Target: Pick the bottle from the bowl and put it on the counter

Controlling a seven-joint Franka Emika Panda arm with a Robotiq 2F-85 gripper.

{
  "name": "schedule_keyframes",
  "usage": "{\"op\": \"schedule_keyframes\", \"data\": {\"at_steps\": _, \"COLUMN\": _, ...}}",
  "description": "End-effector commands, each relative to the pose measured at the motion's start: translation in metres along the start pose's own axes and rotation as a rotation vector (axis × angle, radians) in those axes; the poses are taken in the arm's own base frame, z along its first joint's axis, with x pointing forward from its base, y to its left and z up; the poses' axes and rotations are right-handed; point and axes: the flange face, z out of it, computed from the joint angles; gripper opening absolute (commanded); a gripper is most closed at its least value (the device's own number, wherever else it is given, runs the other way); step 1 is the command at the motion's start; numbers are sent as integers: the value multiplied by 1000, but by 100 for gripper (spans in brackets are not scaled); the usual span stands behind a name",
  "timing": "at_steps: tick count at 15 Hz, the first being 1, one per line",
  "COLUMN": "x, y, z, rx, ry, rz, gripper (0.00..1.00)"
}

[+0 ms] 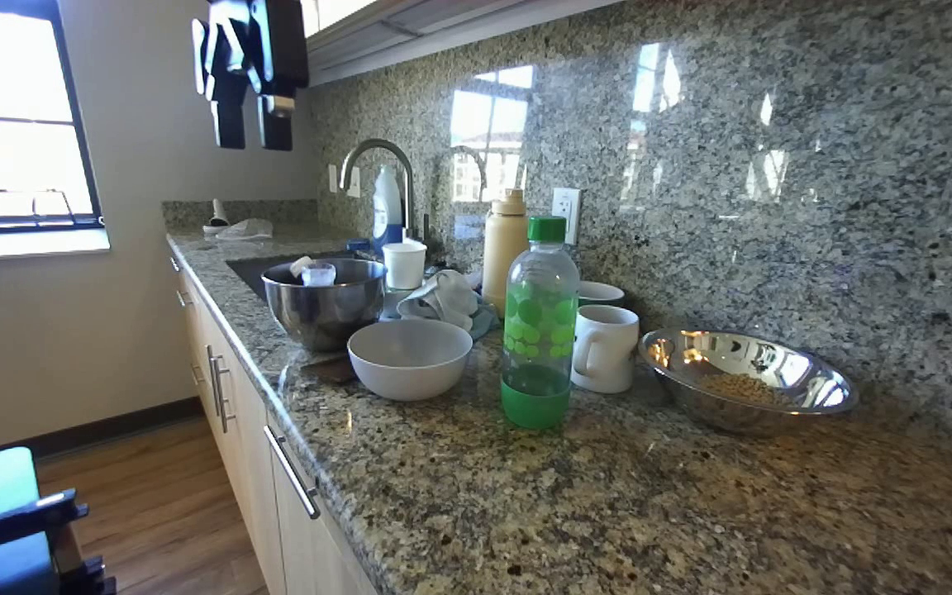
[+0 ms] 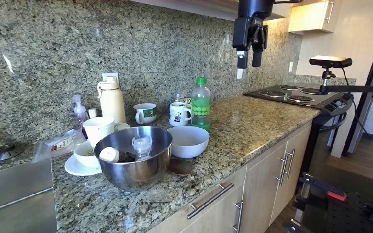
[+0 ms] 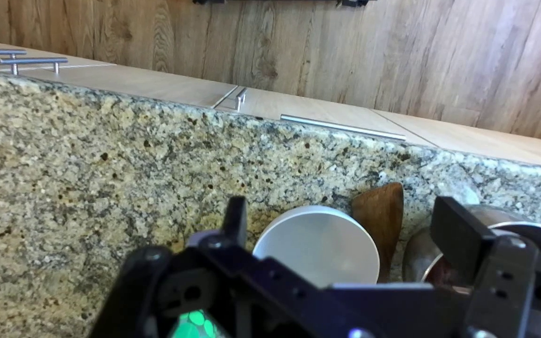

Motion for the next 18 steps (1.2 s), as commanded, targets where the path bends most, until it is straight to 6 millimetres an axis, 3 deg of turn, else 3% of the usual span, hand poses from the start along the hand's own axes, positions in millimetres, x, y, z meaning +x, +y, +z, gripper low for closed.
{"op": "schedule_keyframes", "data": {"at_steps": 1, "x": 48, "y": -24, "z": 5, "rx": 10, "ry": 33, "rz": -5, "gripper": 100}}
{"op": "schedule_keyframes", "data": {"at_steps": 9, "x": 143, "y": -116, "z": 35, "rx": 2, "ry": 80, "rz": -182, "gripper": 100}}
{"op": "schedule_keyframes", "data": {"at_steps": 18, "x": 201, "y": -164, "z": 74, "rx": 30, "ry": 43, "rz": -261, "gripper": 100}}
